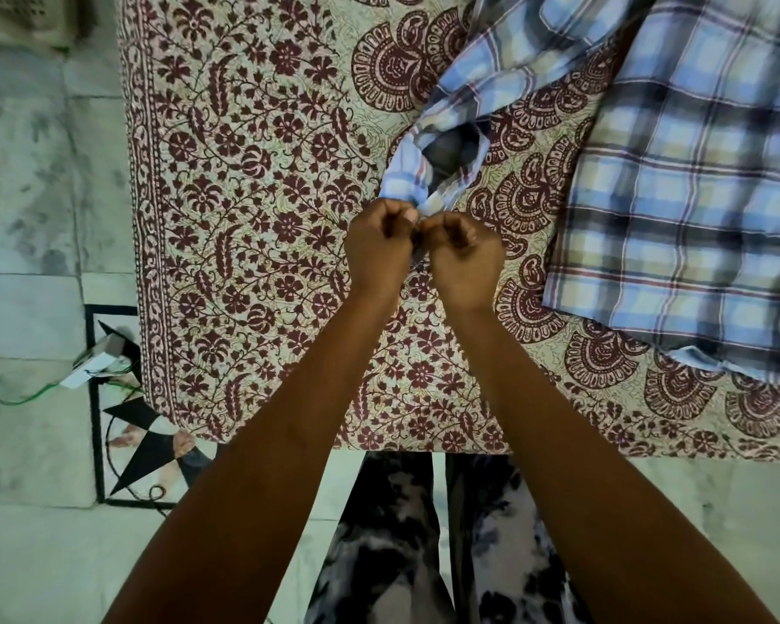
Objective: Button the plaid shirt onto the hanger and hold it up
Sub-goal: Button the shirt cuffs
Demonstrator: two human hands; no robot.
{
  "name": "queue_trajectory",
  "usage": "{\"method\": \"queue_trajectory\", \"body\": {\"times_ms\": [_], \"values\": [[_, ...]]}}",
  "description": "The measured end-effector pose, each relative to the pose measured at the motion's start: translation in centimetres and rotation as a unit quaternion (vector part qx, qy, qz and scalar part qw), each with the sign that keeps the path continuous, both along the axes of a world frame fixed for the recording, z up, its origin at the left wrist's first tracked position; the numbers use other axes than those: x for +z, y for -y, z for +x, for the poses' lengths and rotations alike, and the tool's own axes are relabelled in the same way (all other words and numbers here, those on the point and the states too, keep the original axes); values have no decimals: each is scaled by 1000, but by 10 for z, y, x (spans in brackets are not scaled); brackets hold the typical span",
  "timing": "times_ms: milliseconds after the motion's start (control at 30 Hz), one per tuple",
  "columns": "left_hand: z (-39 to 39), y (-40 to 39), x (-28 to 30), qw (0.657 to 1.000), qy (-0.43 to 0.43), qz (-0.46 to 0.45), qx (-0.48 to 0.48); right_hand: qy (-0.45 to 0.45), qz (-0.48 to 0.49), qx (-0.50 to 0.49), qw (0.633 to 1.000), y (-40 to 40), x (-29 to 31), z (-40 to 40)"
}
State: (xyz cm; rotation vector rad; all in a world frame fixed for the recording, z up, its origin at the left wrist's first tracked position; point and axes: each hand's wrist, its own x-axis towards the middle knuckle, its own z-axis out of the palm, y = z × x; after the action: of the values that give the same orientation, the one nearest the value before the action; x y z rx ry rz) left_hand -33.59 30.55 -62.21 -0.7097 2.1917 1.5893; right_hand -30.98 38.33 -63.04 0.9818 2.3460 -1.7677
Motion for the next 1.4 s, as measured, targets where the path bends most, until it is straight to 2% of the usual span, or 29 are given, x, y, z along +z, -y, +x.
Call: {"method": "queue_trajectory", "body": {"times_ms": [33, 67, 133, 167, 200, 233, 267, 333, 400, 433, 467, 533, 600, 633, 667, 700, 767, 800, 867, 933, 1000, 1033, 1100, 1200, 1300, 1333, 1400], "values": [[1, 2, 1, 995, -57, -67, -53, 17, -57, -22, 998, 0, 1, -3], [2, 4, 3, 975, -125, -143, -117, 31, -113, -39, 992, -1, 2, -5], [3, 10, 4, 908, -244, -260, -221, 60, -222, -56, 971, -1, 7, -6], [3, 13, 3, 881, -283, -294, -239, 68, -263, -53, 961, -2, 8, -6], [2, 17, 0, 872, -303, -306, -232, 73, -287, -43, 954, -5, 8, -6], [1, 20, -1, 889, -294, -287, -204, 76, -299, -25, 951, -7, 9, -5], [-2, 23, -1, 920, -260, -241, -165, 81, -308, -6, 948, -10, 9, -4], [-7, 32, 4, 975, -157, -119, -103, 85, -332, 21, 939, -15, 10, -2], [-8, 40, 8, 995, -43, -14, -91, 94, -380, 19, 920, -16, 10, 0], [-8, 43, 11, 995, -25, 6, -96, 102, -398, 14, 912, -15, 11, 0], [-7, 45, 14, 994, -50, -16, -101, 111, -406, 11, 907, -14, 13, 1], [-5, 52, 18, 968, -177, -127, -124, 111, -404, 3, 908, -12, 17, 0], [-2, 60, 17, 904, -294, -243, -194, 93, -423, -25, 901, -11, 18, 0], [0, 63, 15, 871, -318, -283, -244, 87, -438, -41, 894, -11, 19, -1], [3, 68, 12, 853, -308, -300, -297, 88, -440, -43, 893, -8, 19, -3], [5, 70, 11, 848, -274, -296, -345, 97, -424, -33, 900, -5, 20, -5], [10, 74, 9, 880, -181, -242, -366, 127, -363, -25, 923, 2, 17, -10], [10, 74, 9, 917, -152, -190, -317, 139, -351, -40, 925, 4, 16, -12], [3, 72, 15, 981, -98, -72, -153, 146, -384, -64, 909, 6, 11, -15], [-7, 69, 19, 998, 10, 49, -24, 131, -437, -60, 888, 4, 10, -15], [-14, 72, 14, 989, 63, 123, 54, 130, -407, -25, 904, 3, 7, -12], [-17, 73, 11, 990, 62, 105, 66, 144, -343, 0, 928, 3, 5, -10], [-19, 76, 1, 997, 38, 4, 65, 167, -204, 22, 964, 4, -2, -7], [-17, 79, -12, 989, 57, -138, 19, 182, -138, 8, 974, 8, -8, -5], [-12, 80, -10, 966, 40, -250, -40, 182, -21, 44, 982, 1, 1, -3], [-14, 77, -3, 956, 23, -289, -53, 166, -10, 41, 985, -5, 10, -5], [-16, 69, 13, 943, -1, -325, -67, 132, -59, 31, 989, -20, 24, -9]]}}
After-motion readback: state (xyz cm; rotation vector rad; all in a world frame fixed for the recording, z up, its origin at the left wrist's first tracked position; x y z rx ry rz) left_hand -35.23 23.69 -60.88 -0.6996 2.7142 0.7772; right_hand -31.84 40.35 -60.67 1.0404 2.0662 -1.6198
